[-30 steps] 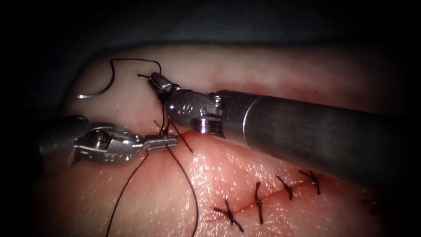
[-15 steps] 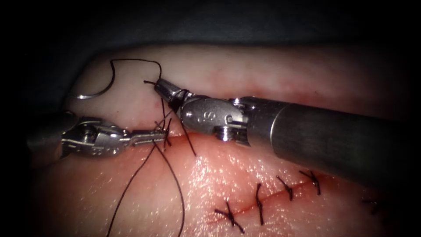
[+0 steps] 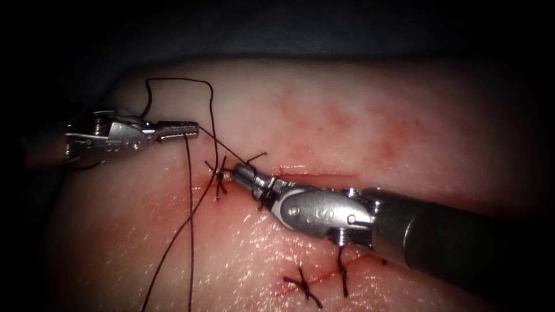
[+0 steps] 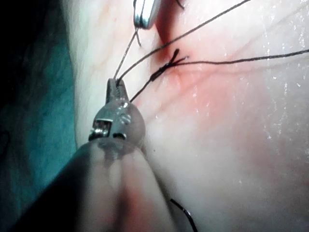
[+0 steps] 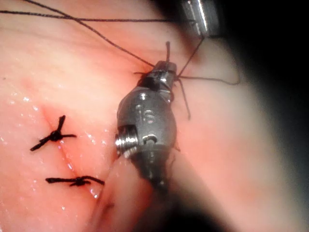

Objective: Wound Closure
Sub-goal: Pull tail through loop to create knot and tighten

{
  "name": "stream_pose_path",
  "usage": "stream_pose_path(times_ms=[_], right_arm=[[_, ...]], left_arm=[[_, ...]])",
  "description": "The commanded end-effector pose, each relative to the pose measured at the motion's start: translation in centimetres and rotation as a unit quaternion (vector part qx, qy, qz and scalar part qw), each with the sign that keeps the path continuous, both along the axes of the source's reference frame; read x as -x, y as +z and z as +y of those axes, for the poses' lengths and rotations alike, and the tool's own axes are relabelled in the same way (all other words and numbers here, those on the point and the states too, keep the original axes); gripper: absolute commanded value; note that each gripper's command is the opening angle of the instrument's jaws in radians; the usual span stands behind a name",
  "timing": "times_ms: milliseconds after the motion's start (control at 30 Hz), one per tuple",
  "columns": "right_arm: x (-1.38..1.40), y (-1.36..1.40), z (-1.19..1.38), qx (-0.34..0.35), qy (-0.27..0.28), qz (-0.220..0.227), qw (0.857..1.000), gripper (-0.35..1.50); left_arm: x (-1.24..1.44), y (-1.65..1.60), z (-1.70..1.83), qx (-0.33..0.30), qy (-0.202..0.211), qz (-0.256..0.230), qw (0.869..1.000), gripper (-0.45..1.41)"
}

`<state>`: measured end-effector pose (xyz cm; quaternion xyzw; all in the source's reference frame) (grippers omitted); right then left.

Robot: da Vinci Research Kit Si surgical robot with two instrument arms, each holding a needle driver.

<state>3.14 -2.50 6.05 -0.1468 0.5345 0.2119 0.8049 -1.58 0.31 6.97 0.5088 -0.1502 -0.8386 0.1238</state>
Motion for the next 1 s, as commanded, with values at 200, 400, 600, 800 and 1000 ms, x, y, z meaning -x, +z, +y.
stream_pose_path(times_ms=[200, 400, 600, 800, 1000], right_arm=[[0.10, 0.05, -0.17, -0.002, -0.007, 0.010, 1.000, -0.35], [0.20, -0.09, -0.30, -0.003, -0.009, 0.009, 1.000, -0.35], [0.19, -0.26, -0.44, -0.005, -0.012, 0.004, 1.000, -0.35], [0.19, -0.36, -0.59, -0.030, -0.002, 0.002, 1.000, -0.35], [0.16, -0.38, -0.72, -0.057, 0.012, -0.011, 0.998, -0.35]], left_arm=[[0.01, -0.10, 0.42, 0.003, -0.019, -0.005, 1.000, -0.45], [-0.01, -0.08, 0.71, -0.004, -0.028, -0.002, 1.000, -0.45], [0.00, 0.08, 0.87, -0.010, -0.032, 0.002, 0.999, -0.45], [0.01, 0.23, 1.10, -0.019, -0.039, 0.008, 0.999, -0.45], [0.09, 0.30, 1.21, -0.020, -0.043, 0.011, 0.999, -0.45]])
